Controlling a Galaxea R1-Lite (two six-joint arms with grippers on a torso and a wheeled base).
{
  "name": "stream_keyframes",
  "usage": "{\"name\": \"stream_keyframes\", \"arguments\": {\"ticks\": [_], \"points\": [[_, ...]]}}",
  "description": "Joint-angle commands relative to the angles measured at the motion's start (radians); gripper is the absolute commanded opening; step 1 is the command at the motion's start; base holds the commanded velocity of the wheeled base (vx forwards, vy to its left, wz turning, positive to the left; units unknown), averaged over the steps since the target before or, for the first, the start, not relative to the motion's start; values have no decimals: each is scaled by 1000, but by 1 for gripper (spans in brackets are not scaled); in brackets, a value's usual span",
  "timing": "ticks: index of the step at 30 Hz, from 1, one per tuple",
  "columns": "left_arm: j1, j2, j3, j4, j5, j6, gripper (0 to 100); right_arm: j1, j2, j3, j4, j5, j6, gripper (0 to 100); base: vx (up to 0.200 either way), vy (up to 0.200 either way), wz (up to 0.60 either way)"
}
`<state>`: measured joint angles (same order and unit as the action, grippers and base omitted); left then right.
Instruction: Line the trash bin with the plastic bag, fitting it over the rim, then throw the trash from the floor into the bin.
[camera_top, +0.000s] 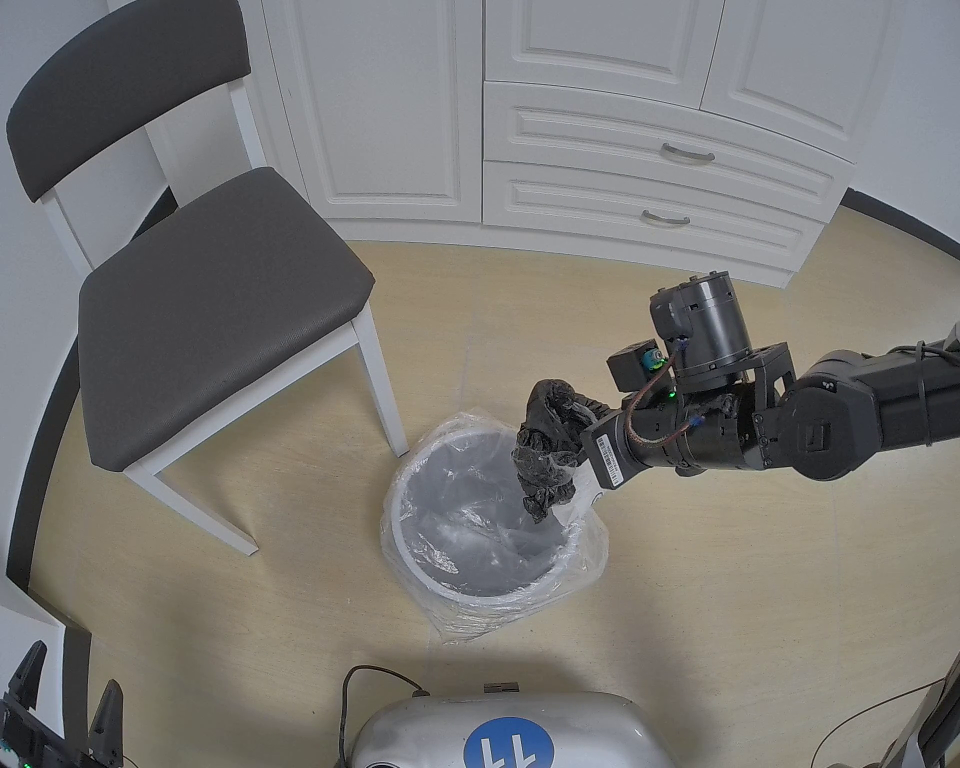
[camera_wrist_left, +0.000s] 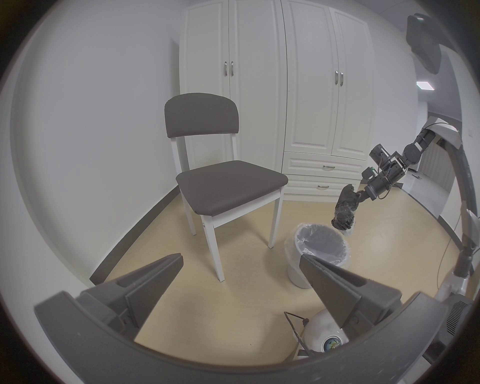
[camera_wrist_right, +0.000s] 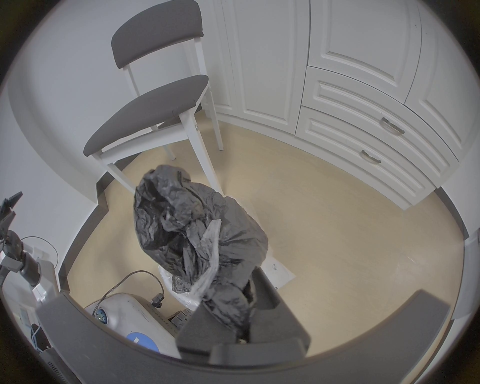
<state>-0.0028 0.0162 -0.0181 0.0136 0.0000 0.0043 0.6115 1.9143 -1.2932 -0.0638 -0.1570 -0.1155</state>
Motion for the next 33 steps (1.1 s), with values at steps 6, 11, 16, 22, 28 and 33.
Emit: {"name": "stream_keyframes", "arguments": {"ticks": [6,11,16,22,28,33], "points": [[0,-16,12,0,0,0,100,17,83,-43,-1,1,-9,0,0,0,0],[0,-16,12,0,0,0,100,21,74,-40,1,1,-9,0,0,0,0],[0,-16,12,0,0,0,100,22,72,-29,-2,1,-7,0,0,0,0],[0,-16,12,0,0,0,100,22,66,-28,-4,1,-7,0,0,0,0],[0,-16,12,0,2,0,100,27,58,-34,-5,1,-7,0,0,0,0],[0,-16,12,0,0,0,100,34,71,-31,-5,1,-3,0,0,0,0]]}}
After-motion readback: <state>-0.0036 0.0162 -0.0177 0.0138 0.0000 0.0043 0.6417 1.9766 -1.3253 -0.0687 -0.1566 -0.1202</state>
